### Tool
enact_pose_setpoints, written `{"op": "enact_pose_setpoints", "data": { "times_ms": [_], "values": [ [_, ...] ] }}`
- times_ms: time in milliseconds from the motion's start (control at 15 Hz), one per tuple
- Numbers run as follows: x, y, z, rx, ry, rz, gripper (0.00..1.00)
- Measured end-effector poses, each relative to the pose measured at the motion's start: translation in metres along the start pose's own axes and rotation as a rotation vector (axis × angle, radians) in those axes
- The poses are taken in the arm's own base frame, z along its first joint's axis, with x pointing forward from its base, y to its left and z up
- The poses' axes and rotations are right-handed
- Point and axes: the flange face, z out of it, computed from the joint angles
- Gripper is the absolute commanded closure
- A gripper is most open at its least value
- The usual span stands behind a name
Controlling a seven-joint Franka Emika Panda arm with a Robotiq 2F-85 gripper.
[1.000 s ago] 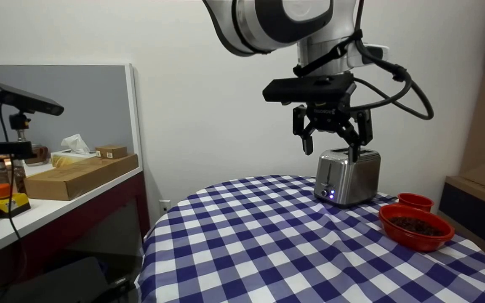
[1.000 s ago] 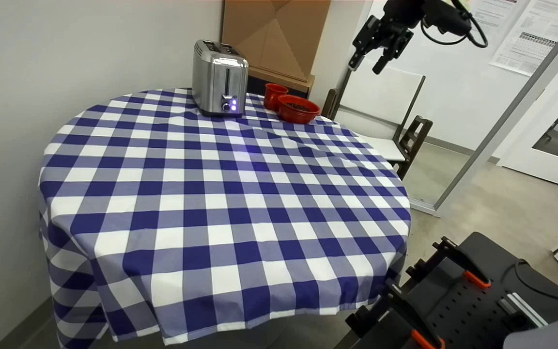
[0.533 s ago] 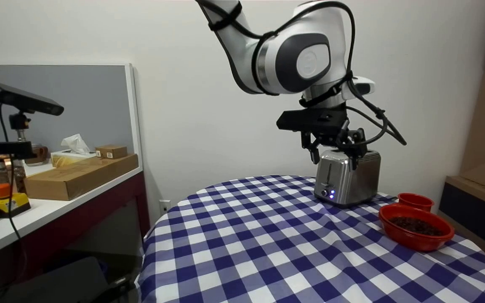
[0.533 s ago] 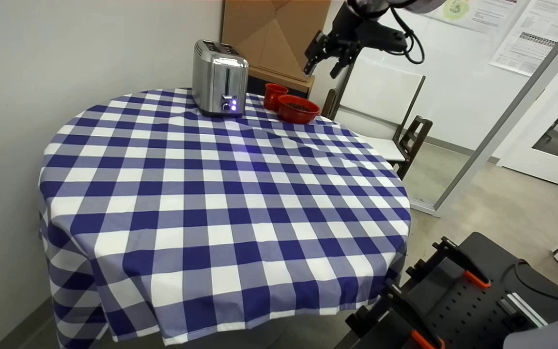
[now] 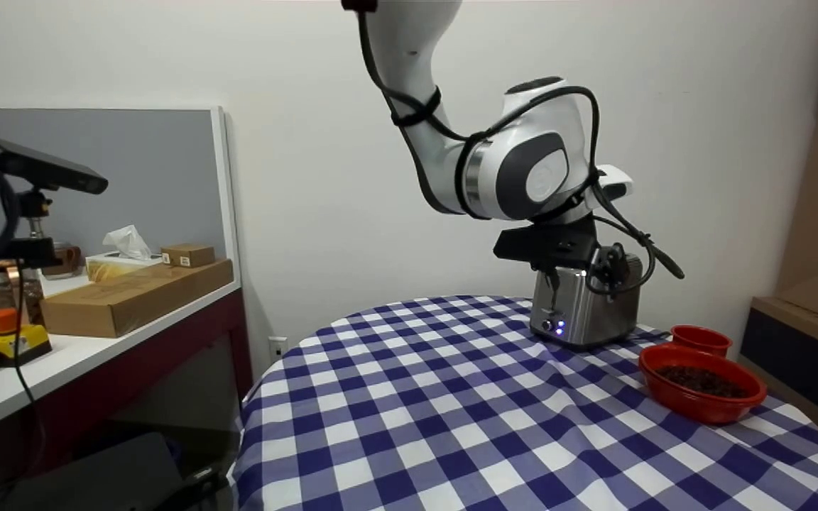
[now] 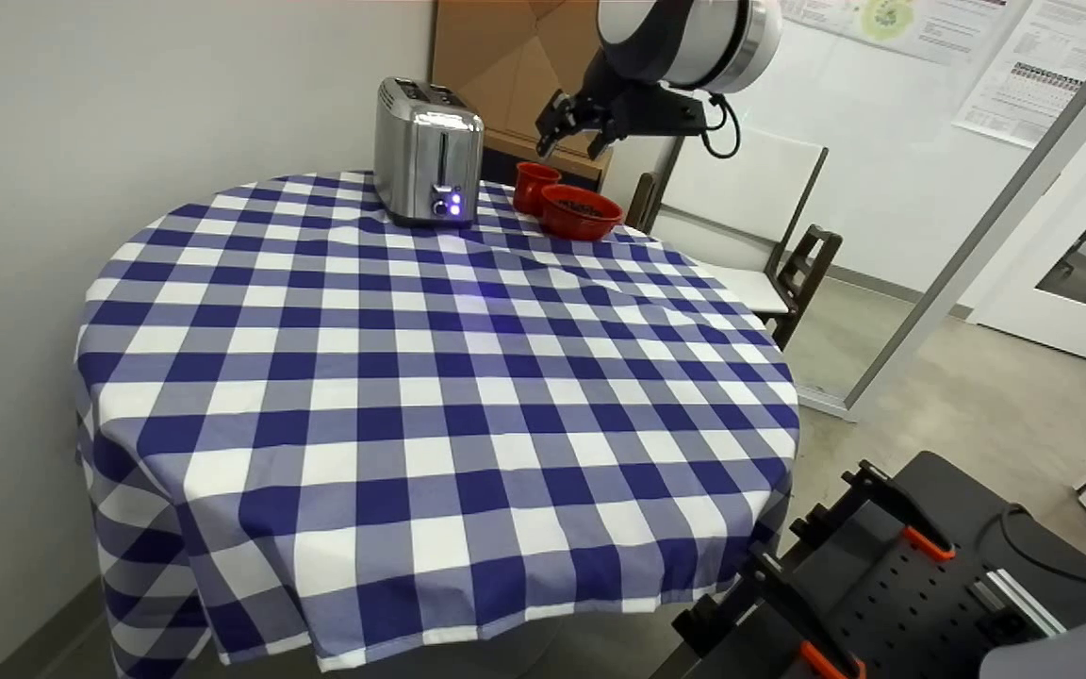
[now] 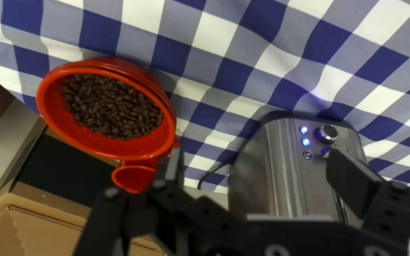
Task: Turn off the toaster
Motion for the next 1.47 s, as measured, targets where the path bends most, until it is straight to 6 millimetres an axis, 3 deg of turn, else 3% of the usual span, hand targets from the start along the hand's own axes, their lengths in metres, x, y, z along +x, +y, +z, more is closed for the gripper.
{"op": "enact_pose_setpoints", "data": {
  "times_ms": [933, 1467],
  "values": [
    [-0.007, -0.034, 0.108, 0.003, -0.023, -0.015, 0.0],
    [0.005, -0.044, 0.147, -0.001, 0.012, 0.003, 0.0]
  ]
}}
